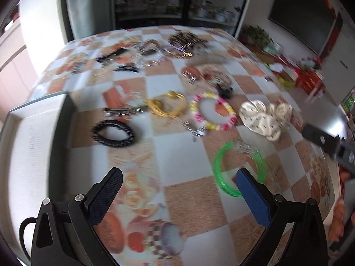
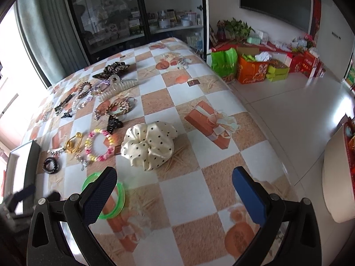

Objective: Organize jewelry
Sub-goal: 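Grasp the green bangle with the left tool while the right tool grasps the polka-dot scrunchie, then carry the bangle and scrunchie into the grey tray and open both tools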

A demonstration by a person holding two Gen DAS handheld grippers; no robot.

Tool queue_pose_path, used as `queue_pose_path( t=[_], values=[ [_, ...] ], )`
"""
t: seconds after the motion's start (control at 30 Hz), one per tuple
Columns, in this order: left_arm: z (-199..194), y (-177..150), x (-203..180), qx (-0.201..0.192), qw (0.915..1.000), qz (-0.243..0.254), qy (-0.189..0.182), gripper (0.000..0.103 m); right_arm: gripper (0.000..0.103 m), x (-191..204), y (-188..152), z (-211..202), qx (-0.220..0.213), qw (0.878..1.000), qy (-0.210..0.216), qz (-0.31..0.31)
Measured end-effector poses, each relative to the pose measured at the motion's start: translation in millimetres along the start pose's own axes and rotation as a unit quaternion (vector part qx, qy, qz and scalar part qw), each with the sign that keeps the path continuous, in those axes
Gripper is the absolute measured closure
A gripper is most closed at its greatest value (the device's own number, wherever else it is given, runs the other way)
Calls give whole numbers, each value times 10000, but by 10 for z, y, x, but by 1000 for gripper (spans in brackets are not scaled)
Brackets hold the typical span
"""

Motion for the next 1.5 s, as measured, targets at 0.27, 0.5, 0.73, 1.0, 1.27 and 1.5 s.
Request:
queue_pose_path(
  t=[0.27,0.5,0.73,1.0,1.27,1.5],
  values=[
    [214,-54,-292,215,9994,259,2,19,4,30,131,486,385,9983,431,12],
    [294,-68,-447,226,9987,443,115,26,26,38,49,824,769,9949,643,76],
    [235,-52,-518,118,9980,595,193,66,66,106,26,834,736,9945,737,-63],
    [162,-105,-608,194,9976,597,-294,93,90,130,-8,736,603,9940,909,41],
    [-169,-20,-579,-74,9972,501,-542,93,91,82,-14,426,376,9942,998,147],
    [-535,204,-368,-281,9965,108,-775,93,91,264,80,84,173,9932,1153,15]
  ],
)
Point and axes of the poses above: each gripper's, at about its wrist camera, not at the fingertips, and z roughly the way its jaws point, x to its left, y to its top, the point moved 10 cm from there along z, roughly the way its jaws point, and after that the axes turned 15 degrees about y, right-handed, at the moved point
